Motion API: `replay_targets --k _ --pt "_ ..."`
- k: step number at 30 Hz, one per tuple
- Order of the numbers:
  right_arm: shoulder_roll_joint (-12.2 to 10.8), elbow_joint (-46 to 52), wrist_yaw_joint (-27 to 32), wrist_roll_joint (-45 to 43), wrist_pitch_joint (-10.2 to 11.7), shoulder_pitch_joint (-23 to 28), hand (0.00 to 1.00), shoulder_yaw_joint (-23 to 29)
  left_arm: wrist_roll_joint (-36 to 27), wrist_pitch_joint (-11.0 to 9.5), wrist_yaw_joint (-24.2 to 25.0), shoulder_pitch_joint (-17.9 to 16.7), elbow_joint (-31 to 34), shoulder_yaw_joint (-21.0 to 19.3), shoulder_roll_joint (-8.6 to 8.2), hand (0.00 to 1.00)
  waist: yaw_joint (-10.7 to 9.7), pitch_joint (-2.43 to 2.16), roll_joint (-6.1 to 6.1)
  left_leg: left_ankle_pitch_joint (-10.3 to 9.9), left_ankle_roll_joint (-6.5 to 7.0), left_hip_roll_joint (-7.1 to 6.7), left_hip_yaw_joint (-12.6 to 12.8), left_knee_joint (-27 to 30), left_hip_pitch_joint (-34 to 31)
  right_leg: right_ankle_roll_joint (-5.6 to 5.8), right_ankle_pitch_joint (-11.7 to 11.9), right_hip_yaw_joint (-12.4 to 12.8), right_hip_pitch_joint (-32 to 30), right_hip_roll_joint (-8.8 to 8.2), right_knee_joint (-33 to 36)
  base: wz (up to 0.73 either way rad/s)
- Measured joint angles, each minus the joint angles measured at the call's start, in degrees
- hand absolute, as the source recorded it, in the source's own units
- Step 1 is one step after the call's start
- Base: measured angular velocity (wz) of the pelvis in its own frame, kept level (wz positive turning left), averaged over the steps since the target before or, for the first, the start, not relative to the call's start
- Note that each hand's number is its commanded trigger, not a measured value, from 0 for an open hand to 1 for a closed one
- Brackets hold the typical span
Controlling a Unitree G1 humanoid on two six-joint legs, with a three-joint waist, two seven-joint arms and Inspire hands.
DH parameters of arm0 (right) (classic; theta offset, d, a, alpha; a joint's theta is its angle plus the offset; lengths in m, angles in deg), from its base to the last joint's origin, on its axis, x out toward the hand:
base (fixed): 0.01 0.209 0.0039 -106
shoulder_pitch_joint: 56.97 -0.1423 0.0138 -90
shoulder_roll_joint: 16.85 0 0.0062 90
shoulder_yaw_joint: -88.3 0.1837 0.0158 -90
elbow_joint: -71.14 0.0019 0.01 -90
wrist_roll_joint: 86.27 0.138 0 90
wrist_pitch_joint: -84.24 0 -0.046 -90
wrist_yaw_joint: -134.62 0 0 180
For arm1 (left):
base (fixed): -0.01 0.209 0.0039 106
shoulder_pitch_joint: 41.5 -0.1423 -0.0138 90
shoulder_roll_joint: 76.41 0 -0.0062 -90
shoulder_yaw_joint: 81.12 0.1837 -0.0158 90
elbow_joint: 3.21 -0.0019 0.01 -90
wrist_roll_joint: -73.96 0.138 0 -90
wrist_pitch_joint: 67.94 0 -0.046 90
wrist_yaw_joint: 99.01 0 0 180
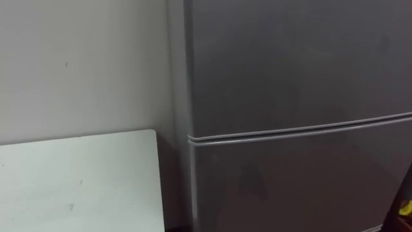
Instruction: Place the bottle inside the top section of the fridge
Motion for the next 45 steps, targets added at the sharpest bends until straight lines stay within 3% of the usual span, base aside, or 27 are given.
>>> replay_targets --k 8,12,16,26,31,45 --pt "-1.28 -1.27 -2.30 -4.50 0.69 -0.22 0.00 -1.02 -0.02 -2.57 0.00 0.75 -0.03 1.16 -0.32 0.00 0.11 -0.01 0.14 -0.04 -0.02 -0.03 0.21 -0.04 0.11 0.04 0.03 0.02 -0.03 -0.02 -0.15 -0.01" --pt "-1.31 -1.73 -3.42 -6.91 0.70 -0.59 0.00 -3.11 1.37 -3.38 -0.13 0.78 -0.02 2.11 -0.79 0.00 1.38 0.06 0.51 -0.13 -0.02 -0.02 0.32 -0.13 0.14 0.06 0.01 0.10 -0.15 -0.04 -0.18 -0.02" --pt "-1.26 -3.03 -4.66 -8.18 0.72 -2.29 0.00 -4.94 2.03 -3.41 -0.19 0.73 -0.03 2.26 -0.84 0.00 1.69 0.15 0.70 -0.15 0.01 -0.03 0.25 -0.07 -0.01 0.10 -0.02 -0.34 0.00 -0.13 -0.21 0.06" --pt "-1.30 -5.83 -8.01 -7.28 0.60 -3.71 0.00 -6.71 4.01 -3.28 -0.63 0.74 -3.93 3.58 -0.99 0.00 1.59 0.29 1.09 -0.21 0.16 -0.61 -3.00 0.64 -1.37 0.54 -0.22 -3.33 1.47 -0.50 -1.29 0.19" --pt "-1.35 -7.46 -8.09 -6.08 0.62 -4.32 0.00 -7.68 3.95 -2.79 -0.72 0.54 -4.32 4.63 -1.81 0.00 1.62 0.30 1.06 -0.21 0.15 -0.94 -4.13 0.86 -1.36 0.54 -0.26 -3.35 2.23 -0.32 -2.13 0.13" --pt "-1.30 -8.98 -8.09 -8.45 0.71 -4.76 0.00 -7.42 2.82 -2.81 -0.48 0.54 -4.32 4.27 -2.14 0.00 2.44 0.31 0.70 -0.34 0.31 -1.25 -5.13 0.98 -1.10 0.74 -0.59 -3.19 2.57 -0.47 -2.16 0.03"
